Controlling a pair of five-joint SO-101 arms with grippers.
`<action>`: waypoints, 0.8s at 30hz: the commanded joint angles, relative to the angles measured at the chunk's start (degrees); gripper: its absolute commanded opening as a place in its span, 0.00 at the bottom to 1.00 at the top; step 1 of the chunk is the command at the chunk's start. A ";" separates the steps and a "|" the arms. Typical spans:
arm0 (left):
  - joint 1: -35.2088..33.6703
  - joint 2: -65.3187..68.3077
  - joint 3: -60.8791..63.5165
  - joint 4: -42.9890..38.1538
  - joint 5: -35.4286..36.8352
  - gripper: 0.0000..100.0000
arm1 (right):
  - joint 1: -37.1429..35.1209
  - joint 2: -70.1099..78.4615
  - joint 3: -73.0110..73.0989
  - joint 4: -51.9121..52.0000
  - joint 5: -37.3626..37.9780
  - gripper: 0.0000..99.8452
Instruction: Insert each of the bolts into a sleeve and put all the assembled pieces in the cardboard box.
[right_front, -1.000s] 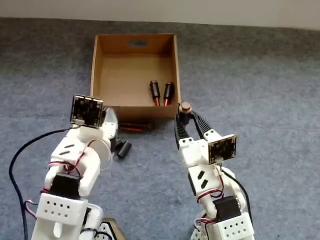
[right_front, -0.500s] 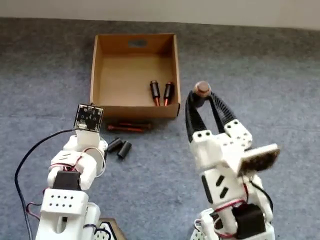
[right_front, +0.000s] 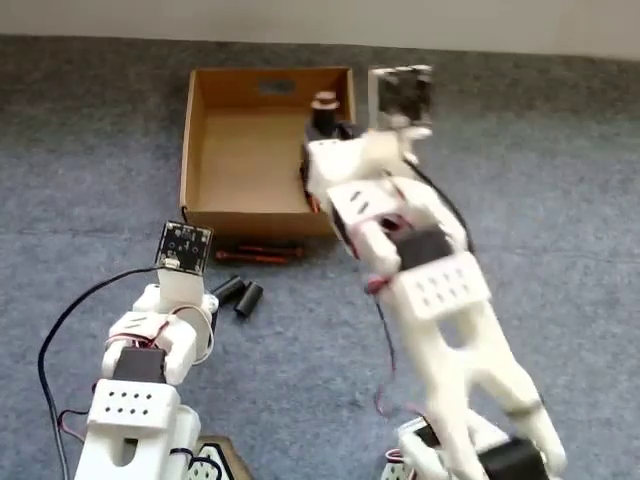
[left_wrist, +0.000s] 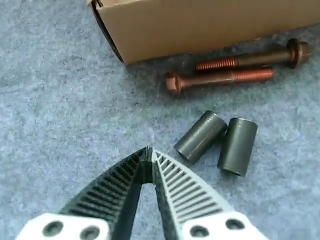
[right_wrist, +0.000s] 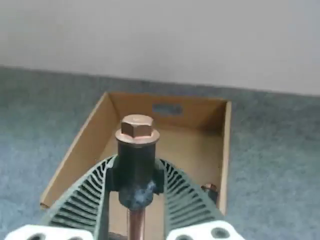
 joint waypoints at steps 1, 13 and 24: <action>-0.31 0.13 -0.31 -1.23 -0.35 0.01 | -2.07 14.37 -11.65 -2.33 -0.62 0.01; -0.22 0.13 0.40 -1.23 -0.44 0.01 | -1.71 48.48 -36.88 -2.33 -0.70 0.01; -0.22 0.13 0.66 -2.64 -0.44 0.01 | 1.27 59.12 -43.56 3.12 -0.62 0.01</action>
